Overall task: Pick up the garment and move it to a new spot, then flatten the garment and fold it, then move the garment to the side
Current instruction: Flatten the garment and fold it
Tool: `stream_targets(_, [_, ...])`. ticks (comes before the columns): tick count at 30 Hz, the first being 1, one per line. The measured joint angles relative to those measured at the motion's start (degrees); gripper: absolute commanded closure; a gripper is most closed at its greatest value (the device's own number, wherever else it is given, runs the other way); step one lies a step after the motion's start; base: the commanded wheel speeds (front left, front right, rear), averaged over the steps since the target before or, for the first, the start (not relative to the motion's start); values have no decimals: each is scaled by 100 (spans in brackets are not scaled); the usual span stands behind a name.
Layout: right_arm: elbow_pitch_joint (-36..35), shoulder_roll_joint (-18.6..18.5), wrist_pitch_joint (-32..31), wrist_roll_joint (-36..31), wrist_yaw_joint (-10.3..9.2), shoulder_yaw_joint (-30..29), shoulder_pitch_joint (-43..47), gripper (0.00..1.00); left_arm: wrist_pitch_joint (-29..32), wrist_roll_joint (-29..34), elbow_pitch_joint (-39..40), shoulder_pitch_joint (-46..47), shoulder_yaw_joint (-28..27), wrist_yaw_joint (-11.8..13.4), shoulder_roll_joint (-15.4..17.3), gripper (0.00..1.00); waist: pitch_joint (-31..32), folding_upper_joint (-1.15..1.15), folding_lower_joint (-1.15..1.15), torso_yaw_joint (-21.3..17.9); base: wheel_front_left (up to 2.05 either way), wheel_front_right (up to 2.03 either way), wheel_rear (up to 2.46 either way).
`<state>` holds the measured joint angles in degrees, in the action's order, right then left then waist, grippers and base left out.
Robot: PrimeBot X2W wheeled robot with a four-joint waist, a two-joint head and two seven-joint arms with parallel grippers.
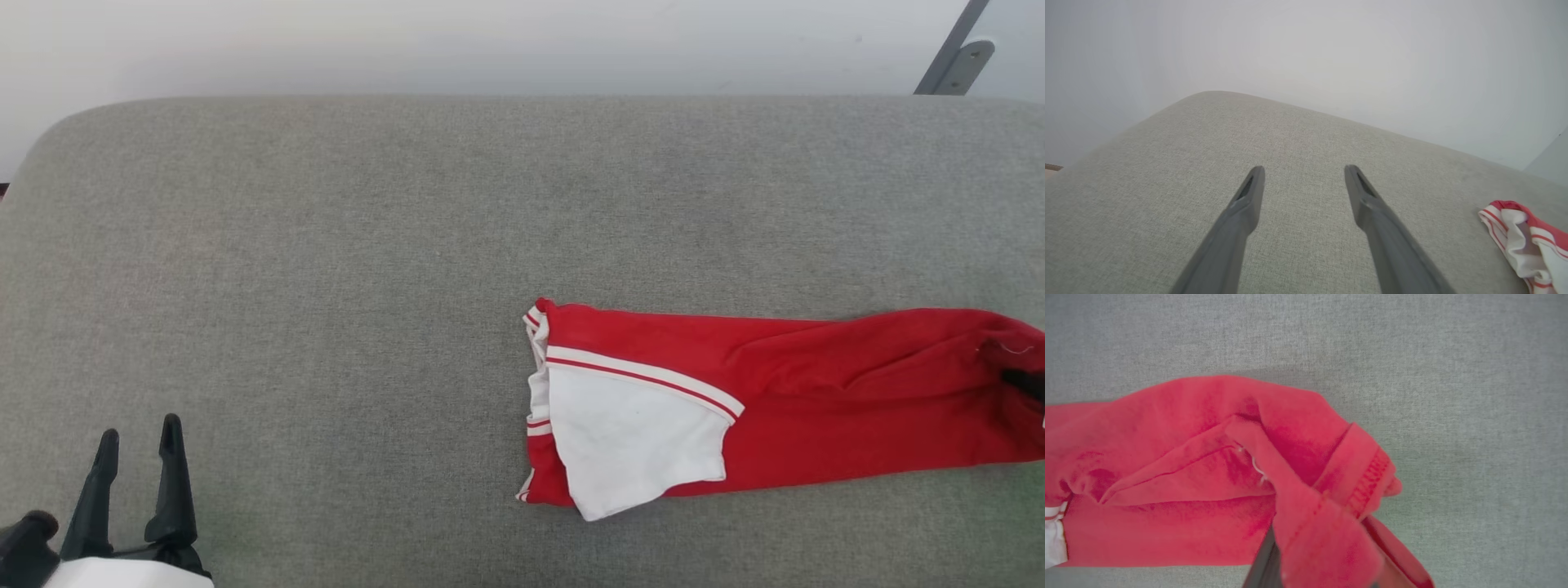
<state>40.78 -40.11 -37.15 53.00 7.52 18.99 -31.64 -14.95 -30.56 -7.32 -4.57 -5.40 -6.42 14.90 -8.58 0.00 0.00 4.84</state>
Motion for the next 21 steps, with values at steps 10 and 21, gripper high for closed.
stream_targets(10, [-893,125,-287,213,-2,27,204,100,-1,188,-62,-180,-258,-82,-307,0,189,0,0,-56,0,0,0])
stream_targets(21, [-2477,947,-577,149,-2,428,543,100,-1,187,-55,-158,41,-89,-404,0,259,0,0,202,0,0,0])
